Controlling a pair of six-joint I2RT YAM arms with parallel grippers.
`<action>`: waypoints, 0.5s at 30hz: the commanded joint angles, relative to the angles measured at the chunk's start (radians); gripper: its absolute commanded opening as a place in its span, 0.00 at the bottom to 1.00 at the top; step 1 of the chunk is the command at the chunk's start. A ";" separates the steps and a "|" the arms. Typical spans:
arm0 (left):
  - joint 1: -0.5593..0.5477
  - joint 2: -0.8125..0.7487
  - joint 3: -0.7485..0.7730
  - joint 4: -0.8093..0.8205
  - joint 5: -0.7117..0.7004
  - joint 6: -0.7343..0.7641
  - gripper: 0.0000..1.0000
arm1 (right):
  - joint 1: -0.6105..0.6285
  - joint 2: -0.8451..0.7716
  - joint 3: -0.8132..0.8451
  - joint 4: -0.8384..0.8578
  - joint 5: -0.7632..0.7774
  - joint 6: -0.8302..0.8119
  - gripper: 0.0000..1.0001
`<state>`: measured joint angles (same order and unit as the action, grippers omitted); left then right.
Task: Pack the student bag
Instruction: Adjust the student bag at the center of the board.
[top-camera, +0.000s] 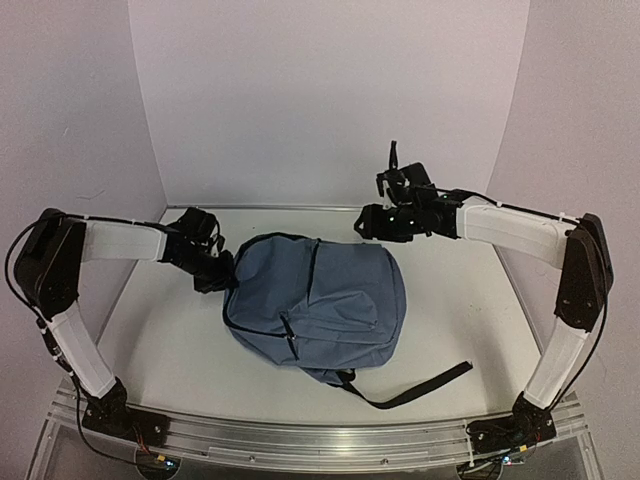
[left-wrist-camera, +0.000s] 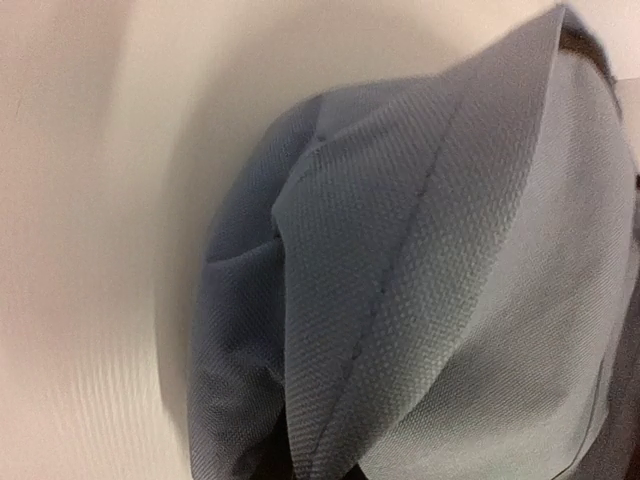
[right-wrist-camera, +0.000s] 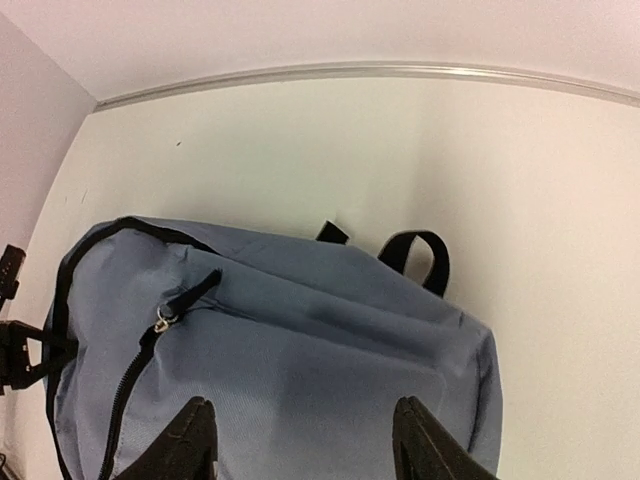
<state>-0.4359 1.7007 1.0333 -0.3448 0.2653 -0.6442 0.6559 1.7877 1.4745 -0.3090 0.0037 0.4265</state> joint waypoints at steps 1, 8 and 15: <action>0.041 0.172 0.290 0.179 0.106 0.230 0.00 | -0.074 0.051 0.072 0.010 -0.097 -0.090 0.65; 0.052 0.325 0.572 0.113 0.092 0.257 0.47 | -0.155 0.097 0.042 0.031 -0.166 -0.134 0.75; 0.051 0.139 0.341 0.103 0.017 0.106 0.80 | -0.164 0.103 -0.093 0.083 -0.384 -0.166 0.59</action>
<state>-0.3870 1.9843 1.4988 -0.2298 0.3179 -0.4569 0.4859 1.8792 1.4482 -0.2770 -0.2134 0.2992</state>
